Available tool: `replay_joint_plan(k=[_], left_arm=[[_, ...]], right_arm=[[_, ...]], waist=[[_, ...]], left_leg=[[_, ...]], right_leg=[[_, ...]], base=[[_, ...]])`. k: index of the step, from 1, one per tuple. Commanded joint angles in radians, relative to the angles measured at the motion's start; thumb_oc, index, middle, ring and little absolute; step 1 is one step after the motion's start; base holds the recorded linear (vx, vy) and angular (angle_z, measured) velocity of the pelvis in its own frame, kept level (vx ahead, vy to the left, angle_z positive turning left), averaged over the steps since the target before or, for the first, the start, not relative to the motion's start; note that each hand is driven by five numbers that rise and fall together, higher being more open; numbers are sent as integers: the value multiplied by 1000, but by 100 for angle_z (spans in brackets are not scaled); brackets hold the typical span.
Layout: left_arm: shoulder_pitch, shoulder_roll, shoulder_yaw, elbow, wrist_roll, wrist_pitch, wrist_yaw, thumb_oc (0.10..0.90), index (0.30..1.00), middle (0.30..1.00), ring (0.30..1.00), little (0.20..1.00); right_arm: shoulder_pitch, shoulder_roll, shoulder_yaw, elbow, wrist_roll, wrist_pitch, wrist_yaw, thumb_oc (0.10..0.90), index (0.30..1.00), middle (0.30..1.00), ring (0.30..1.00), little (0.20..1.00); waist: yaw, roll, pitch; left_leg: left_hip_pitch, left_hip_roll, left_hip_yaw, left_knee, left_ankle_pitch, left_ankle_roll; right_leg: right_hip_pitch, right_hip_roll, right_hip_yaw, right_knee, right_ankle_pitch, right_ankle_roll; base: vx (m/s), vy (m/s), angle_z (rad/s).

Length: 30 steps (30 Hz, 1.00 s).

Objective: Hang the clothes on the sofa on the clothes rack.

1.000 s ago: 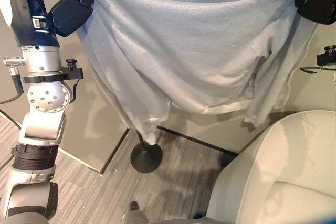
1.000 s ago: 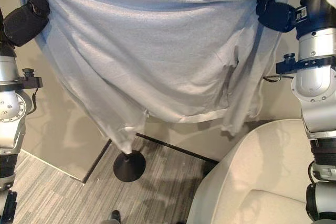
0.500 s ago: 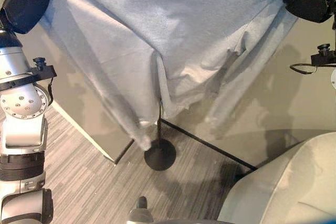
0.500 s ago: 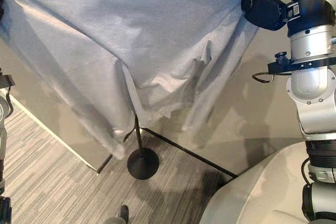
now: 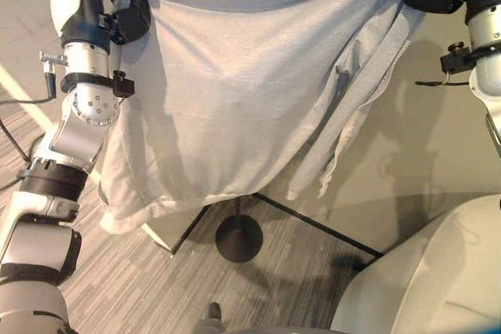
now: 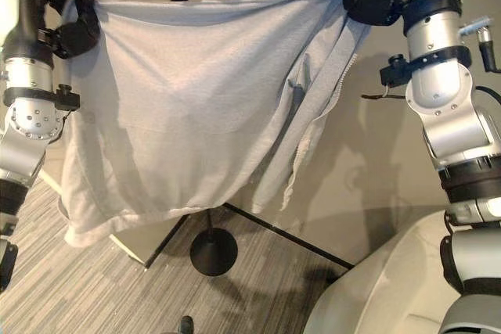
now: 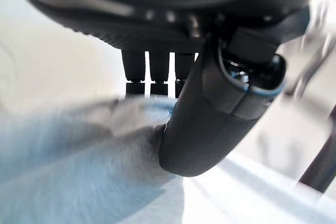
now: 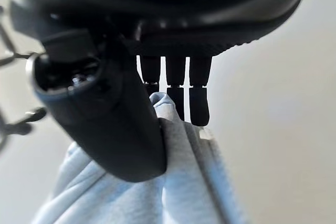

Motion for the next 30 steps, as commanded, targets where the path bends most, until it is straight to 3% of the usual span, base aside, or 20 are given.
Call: replay_joint_plan(k=[1,2,5,9,12,16,17,18,19,30], left_arm=[[-205,69,-8,101,24,14,72,400,300,300,300,300],[-215,60,-15,162,18,28,90,400,300,300,300,300],[-182,48,-3,176,24,26,93,400,300,300,300,300],[187,-104,191,38,18,22,88,400,300,300,300,300],[402,-251,240,-66,-79,-24,10,400,300,300,300,300],[492,-286,246,-95,-194,-74,-84,400,300,300,300,300],[561,-338,271,-110,-327,-102,-138,400,300,300,300,300],[581,-370,279,-106,-374,-109,-149,478,418,418,418,418],[598,-392,285,-99,-403,-112,-166,800,900,900,900,900],[684,-403,403,-124,-480,-144,-221,800,900,900,900,900]], right_arm=[[-178,53,-6,41,104,-24,-45,400,300,300,300,300],[-205,98,34,81,84,-16,-51,400,300,300,300,300],[-201,127,41,97,72,-9,-54,400,300,300,300,300],[136,257,-104,-73,5,-2,-32,400,300,300,300,300],[395,382,-193,-149,-24,-6,-2,400,300,300,300,300],[492,420,-233,-155,-17,-17,23,400,300,300,300,300],[552,449,-261,-161,-6,-21,36,400,300,300,300,300],[578,464,-276,-162,0,-27,40,700,749,749,749,749],[602,473,-288,-167,-4,-30,44,800,900,900,900,900],[787,494,-457,-296,57,-62,95,800,900,900,900,900]], waist=[[9,-70,-79],[6,-76,-73],[7,-82,-69],[19,-89,-52],[28,-78,-41],[26,-68,-38],[24,-63,-35],[23,-62,-35],[22,-61,-34],[3,-46,-38]], left_leg=[[60,24,77,3,-101,-27],[53,28,87,3,-98,-27],[48,29,93,3,-99,-25],[60,13,101,3,-115,-8],[78,2,102,3,-131,4],[86,-7,104,3,-136,10],[92,-10,107,3,-139,12],[94,-11,107,3,-139,12],[95,-11,107,3,-140,14],[108,-13,116,3,-146,15]], right_leg=[[-21,-30,55,1,40,53],[-36,-30,61,1,48,56],[-46,-30,64,1,52,57],[-34,-49,54,1,59,55],[-14,-66,38,1,65,54],[-7,-77,35,1,74,55],[-2,-83,32,1,78,56],[-1,-85,30,1,80,55],[1,-86,28,1,81,55],[10,-93,20,1,80,53]], base=[[-16,15,-38],[-35,12,-37],[-11,17,-24],[22,50,-9],[31,42,2],[19,38,13],[19,19,7],[32,17,0],[21,3,-4],[6,-1,0]])
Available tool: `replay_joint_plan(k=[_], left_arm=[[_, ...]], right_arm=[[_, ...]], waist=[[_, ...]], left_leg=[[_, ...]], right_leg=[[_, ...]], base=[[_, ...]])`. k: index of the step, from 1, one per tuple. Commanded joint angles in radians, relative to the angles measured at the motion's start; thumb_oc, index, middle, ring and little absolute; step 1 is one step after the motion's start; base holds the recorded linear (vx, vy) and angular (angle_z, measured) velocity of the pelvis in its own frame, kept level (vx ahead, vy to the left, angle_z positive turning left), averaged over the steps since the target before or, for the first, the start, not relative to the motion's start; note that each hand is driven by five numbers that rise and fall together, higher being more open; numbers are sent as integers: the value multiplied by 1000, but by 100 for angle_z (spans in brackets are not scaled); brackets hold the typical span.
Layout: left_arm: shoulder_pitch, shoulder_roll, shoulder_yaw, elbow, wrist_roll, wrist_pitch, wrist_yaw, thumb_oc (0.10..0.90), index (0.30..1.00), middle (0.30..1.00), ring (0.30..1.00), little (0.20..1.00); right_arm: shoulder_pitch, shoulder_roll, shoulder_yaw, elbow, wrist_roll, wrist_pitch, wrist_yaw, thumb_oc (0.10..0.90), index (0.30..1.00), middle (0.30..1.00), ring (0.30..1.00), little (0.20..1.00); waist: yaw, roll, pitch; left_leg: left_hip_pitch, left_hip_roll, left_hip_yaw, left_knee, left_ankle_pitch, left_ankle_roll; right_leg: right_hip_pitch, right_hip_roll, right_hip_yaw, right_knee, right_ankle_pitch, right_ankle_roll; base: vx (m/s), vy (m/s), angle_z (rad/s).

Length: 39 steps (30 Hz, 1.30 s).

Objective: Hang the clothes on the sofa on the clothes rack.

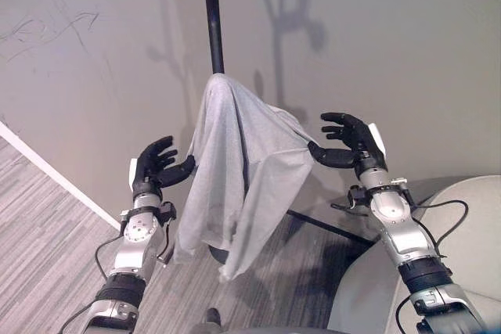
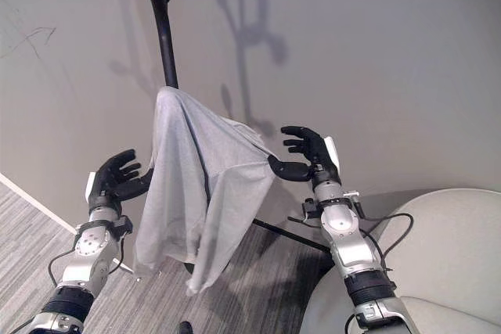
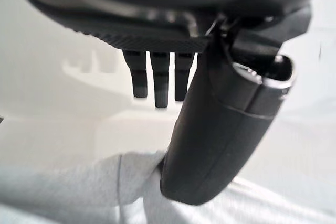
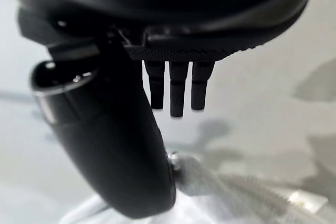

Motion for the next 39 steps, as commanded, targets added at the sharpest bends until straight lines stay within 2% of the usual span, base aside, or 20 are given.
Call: replay_joint_plan(k=[1,10,16,17,18,19,20,23,24,25,26,27,28,30,31,33,34,35,36,39], left_arm=[[-68,97,57,5,-3,-90,-10,800,900,900,900,900],[49,91,175,-137,-31,-116,-40,800,900,900,900,900],[205,1,185,-127,-33,-96,-100,800,900,900,900,900],[253,-54,175,-80,-74,-88,-112,800,900,900,900,900],[260,-69,157,-51,-84,-80,-117,800,900,900,900,900],[273,-76,97,2,-62,-62,-134,800,900,900,900,900],[266,-72,62,39,-27,-55,-141,800,900,900,900,900],[277,-90,3,164,-16,-29,-164,800,900,900,900,900],[265,-90,-88,261,128,-17,-170,800,900,900,900,900],[265,-90,-88,261,128,-17,-170,800,900,900,900,900],[259,-84,-116,284,178,-21,-169,800,900,900,900,900],[254,-82,-134,307,219,-9,-177,800,900,900,900,900],[243,-69,-147,324,240,-7,-177,800,900,900,900,900],[234,-64,-154,335,245,-5,-189,800,900,900,900,900],[227,-58,-158,344,241,-4,-199,800,900,900,900,900],[220,-51,-150,376,224,0,-202,800,900,900,900,900],[219,-51,-150,377,224,0,-202,800,900,900,900,900],[220,-52,-144,381,218,3,-200,800,900,900,900,900],[216,-64,-127,429,192,0,-192,800,900,900,900,900],[202,-79,-115,505,197,0,-188,800,900,900,900,900]], right_arm=[[-59,-55,-90,-84,49,-109,-4,800,900,900,900,900],[122,-11,-196,-165,174,-124,84,800,900,900,900,900],[312,68,-135,-71,156,-91,177,800,900,900,900,900],[355,120,-109,7,169,-79,188,800,900,900,900,900],[359,127,-98,48,170,-82,186,800,900,900,900,900],[342,144,-76,148,199,-87,161,800,900,900,900,900],[329,145,-70,194,185,-86,144,800,900,900,900,900],[325,160,-44,311,172,-57,130,800,900,900,900,900],[347,165,-57,366,148,-44,115,800,900,900,900,900],[347,165,-57,366,148,-44,115,800,900,900,900,900],[359,168,-69,385,141,-41,108,800,900,900,900,900],[356,174,-74,417,118,-36,96,800,900,900,900,900],[348,191,-66,419,118,-24,95,800,900,900,900,900],[343,193,-63,429,111,-22,89,800,900,900,900,900],[342,194,-57,437,107,-27,88,800,900,900,900,900],[325,198,-36,503,111,-27,89,800,900,900,900,900],[324,198,-35,504,111,-27,90,800,900,900,900,900],[316,201,-25,530,111,-22,93,800,900,900,900,900],[298,216,10,613,109,-21,91,800,900,900,900,900],[282,233,46,684,111,-14,96,800,900,900,900,900]], waist=[[2,-36,-39],[-9,-36,-32],[-5,-42,-12],[2,-41,4],[5,-46,27],[12,-46,64],[10,-47,73],[1,-40,71],[-20,-18,42],[-20,-18,42],[-26,-16,29],[-36,-22,19],[-44,-7,23],[-47,-8,34],[-52,-3,41],[-54,11,53],[-54,11,54],[-52,13,53],[-46,-1,51],[-39,-29,41]], left_leg=[[86,9,33,4,-127,-11],[73,7,33,4,-123,-14],[52,19,20,4,-112,-19],[45,23,4,11,-100,-17],[-16,27,-13,106,-115,-23],[-107,37,-55,241,-132,-49],[-145,55,-76,287,-123,-65],[-78,141,-75,234,-114,-80],[-47,122,-150,98,-111,-92],[-47,122,-151,98,-111,-92],[-23,91,-140,41,-112,-86],[-6,39,-126,4,-112,-64],[3,13,-97,4,-141,-41],[-1,-4,-82,4,-130,-25],[1,-10,-82,4,-129,-17],[-2,-24,-81,4,-112,10],[-2,-24,-81,4,-113,10],[-6,-30,-83,4,-108,14],[-6,-56,-79,4,-105,23],[-10,-82,-81,4,-105,28]], right_leg=[[15,-56,-11,3,73,27],[6,-58,-17,3,85,28],[-14,-36,-4,3,61,13],[-19,-20,15,3,30,-1],[-21,-19,18,3,22,-11],[-25,-17,11,3,16,-25],[-27,-23,-3,3,17,-25],[-17,-52,-6,6,26,-7],[-27,-102,2,4,68,35],[-28,-103,1,4,68,35],[-45,-144,7,11,134,57],[-87,-206,11,44,259,79],[-114,-224,-8,79,258,63],[-134,-225,-18,111,236,43],[-151,-192,1,150,191,24],[-168,-68,35,227,53,-25],[-168,-67,35,229,52,-26],[-172,-28,34,242,14,-40],[-163,99,67,204,-73,-78],[-141,142,127,90,-42,-77]], base=[[34,-7,1],[4,-2,-1],[-13,-44,2],[-104,-108,9],[-237,-92,4],[-268,-9,11],[-203,104,25],[27,432,54],[79,622,8],[83,687,11],[21,456,30],[5,748,22],[-22,545,-9],[-102,365,-31],[-157,476,-28],[-74,339,-9],[-21,129,14],[-37,147,13],[-32,162,4],[12,58,-5]])
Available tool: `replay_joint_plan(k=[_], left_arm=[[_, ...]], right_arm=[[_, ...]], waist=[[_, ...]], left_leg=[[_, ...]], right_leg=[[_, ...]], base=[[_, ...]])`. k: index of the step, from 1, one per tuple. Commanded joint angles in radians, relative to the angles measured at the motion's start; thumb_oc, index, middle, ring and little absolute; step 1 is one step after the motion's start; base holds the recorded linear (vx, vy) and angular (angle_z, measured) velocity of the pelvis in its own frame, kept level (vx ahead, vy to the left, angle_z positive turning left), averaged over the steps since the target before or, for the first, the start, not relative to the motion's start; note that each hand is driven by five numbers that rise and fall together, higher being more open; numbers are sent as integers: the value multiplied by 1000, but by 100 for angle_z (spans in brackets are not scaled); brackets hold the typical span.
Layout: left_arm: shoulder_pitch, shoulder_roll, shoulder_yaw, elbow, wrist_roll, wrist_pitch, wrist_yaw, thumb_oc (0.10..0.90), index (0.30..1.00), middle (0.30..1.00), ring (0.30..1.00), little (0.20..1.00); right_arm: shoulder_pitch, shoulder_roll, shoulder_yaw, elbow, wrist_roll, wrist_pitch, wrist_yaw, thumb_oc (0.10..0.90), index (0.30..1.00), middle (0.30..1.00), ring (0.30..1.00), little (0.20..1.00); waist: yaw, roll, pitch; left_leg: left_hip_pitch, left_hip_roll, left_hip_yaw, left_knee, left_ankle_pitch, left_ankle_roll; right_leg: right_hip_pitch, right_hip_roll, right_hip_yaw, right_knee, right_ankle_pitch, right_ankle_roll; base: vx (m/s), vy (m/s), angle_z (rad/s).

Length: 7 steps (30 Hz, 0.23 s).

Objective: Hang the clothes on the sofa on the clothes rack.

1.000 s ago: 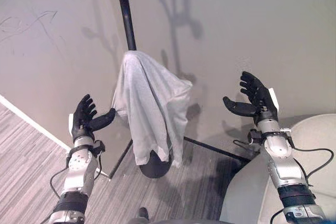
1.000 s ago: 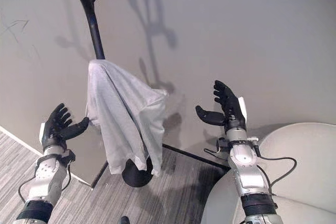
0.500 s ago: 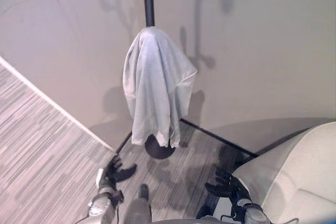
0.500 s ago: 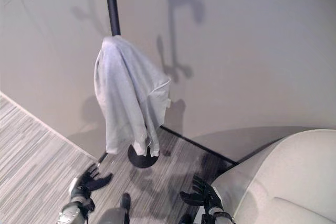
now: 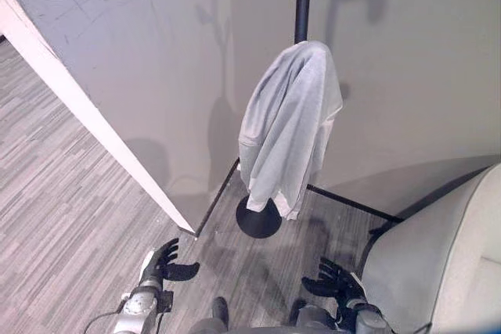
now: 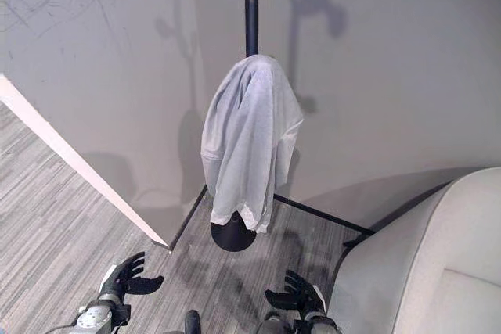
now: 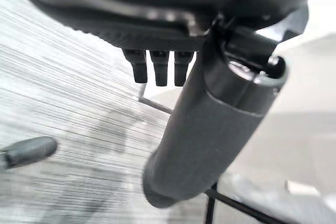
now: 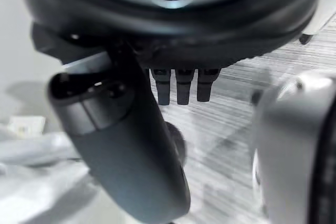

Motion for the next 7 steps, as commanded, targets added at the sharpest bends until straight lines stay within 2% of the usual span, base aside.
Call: replay_joint_plan(k=[1,4,7], left_arm=[[-12,-14,-14,27,8,-47,-4,800,900,900,900,900],[-14,-37,-14,114,27,-32,-9,800,900,900,900,900],[-15,-43,-13,130,28,-30,-12,800,900,900,900,900]], right_arm=[[-20,-11,0,10,-54,-38,-10,800,900,900,900,900],[-21,3,-13,85,-46,-29,-13,800,900,900,900,900],[-18,6,-11,99,-46,-28,-11,800,900,900,900,900]], waist=[[19,-57,-46],[18,-57,-64],[17,-57,-67]], left_leg=[[-12,-51,24,3,-62,-22],[0,-44,48,3,-65,-22],[6,-42,53,3,-66,-23]], right_leg=[[98,1,-6,-203,108,47],[106,-6,-11,-203,111,56],[112,-8,-13,-203,110,57]], base=[[71,9,2],[73,18,-13],[17,1,-4]])
